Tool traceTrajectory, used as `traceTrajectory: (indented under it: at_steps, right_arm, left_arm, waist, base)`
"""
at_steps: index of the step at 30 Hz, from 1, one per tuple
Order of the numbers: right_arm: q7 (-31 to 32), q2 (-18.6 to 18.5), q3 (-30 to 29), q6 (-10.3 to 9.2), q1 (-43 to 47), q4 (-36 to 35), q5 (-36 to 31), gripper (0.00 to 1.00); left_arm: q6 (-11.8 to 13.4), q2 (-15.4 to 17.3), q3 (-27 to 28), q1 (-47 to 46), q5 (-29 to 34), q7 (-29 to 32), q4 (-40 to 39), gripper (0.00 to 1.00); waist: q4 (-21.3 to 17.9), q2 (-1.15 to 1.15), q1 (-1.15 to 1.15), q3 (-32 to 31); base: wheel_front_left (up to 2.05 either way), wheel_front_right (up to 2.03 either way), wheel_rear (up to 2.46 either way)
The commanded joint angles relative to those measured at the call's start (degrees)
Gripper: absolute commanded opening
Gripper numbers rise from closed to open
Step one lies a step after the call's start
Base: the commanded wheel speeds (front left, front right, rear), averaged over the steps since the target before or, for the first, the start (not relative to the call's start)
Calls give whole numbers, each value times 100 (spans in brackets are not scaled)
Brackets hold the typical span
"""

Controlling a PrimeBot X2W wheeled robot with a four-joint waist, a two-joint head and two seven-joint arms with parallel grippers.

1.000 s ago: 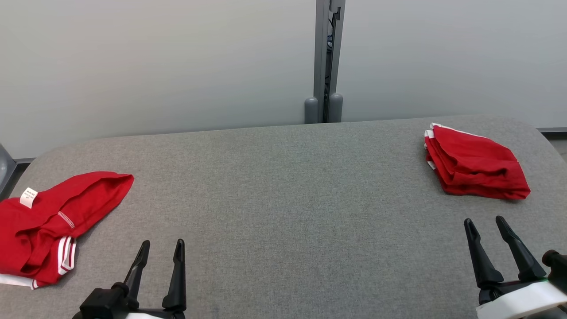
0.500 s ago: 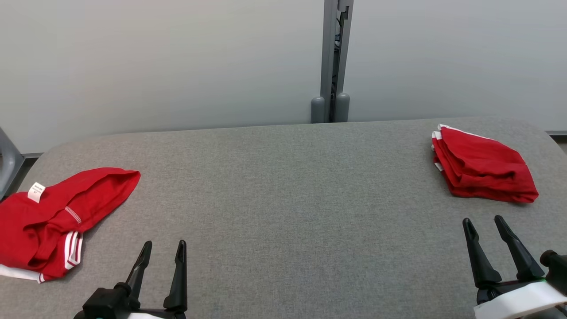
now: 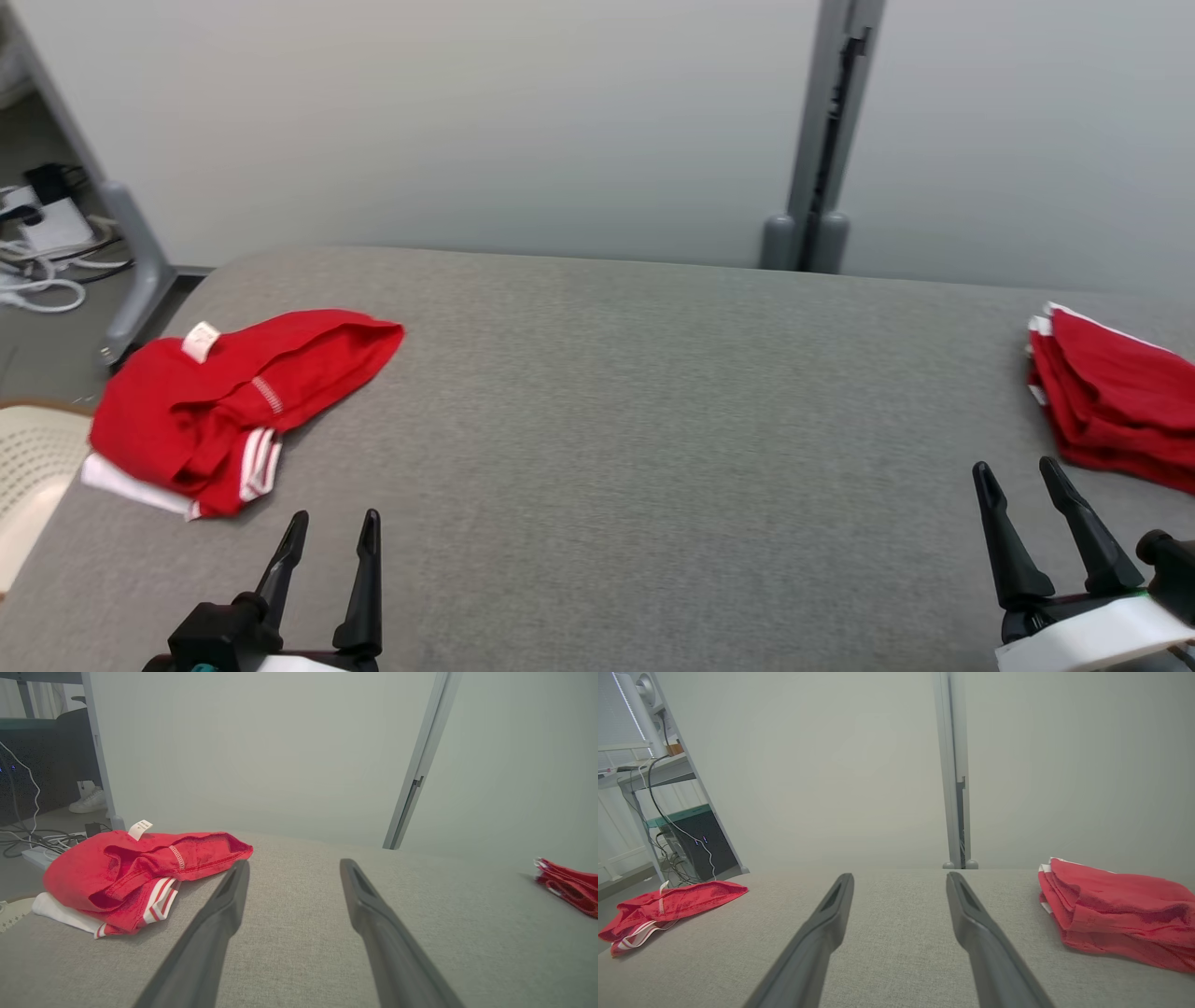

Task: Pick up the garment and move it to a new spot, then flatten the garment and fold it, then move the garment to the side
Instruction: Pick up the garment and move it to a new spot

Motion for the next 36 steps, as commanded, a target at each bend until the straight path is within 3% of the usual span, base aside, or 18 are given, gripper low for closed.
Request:
traceTrajectory:
  at_steps: [1,14,21,30,36]
  right_arm:
    - [-24,14,-13,1,-15,-22,32,100]
    - [-24,79,-59,1,-54,-24,16,100]
    - [-24,110,-2,1,-57,3,36,100]
    - [-24,66,113,2,-139,49,96,100]
    - [-25,13,156,2,-201,58,126,100]
  left_arm:
    - [8,44,29,-100,7,-9,2,100]
    - [101,145,50,-93,-49,86,-67,100]
    - [118,170,32,-41,-98,126,-119,100]
    - [95,323,30,-240,-135,344,-305,100]
    - [13,628,109,-822,-269,1089,-328,100]
  waist:
    - [286,0,0,-6]
    - [1496,0,0,5]
    - [1896,0,0,6]
    - [1879,0,0,45]
    - [1630,0,0,173]
  base:
    - [0,0,0]
    - [0,0,0]
    - [0,0,0]
    - [0,0,0]
    - [0,0,0]
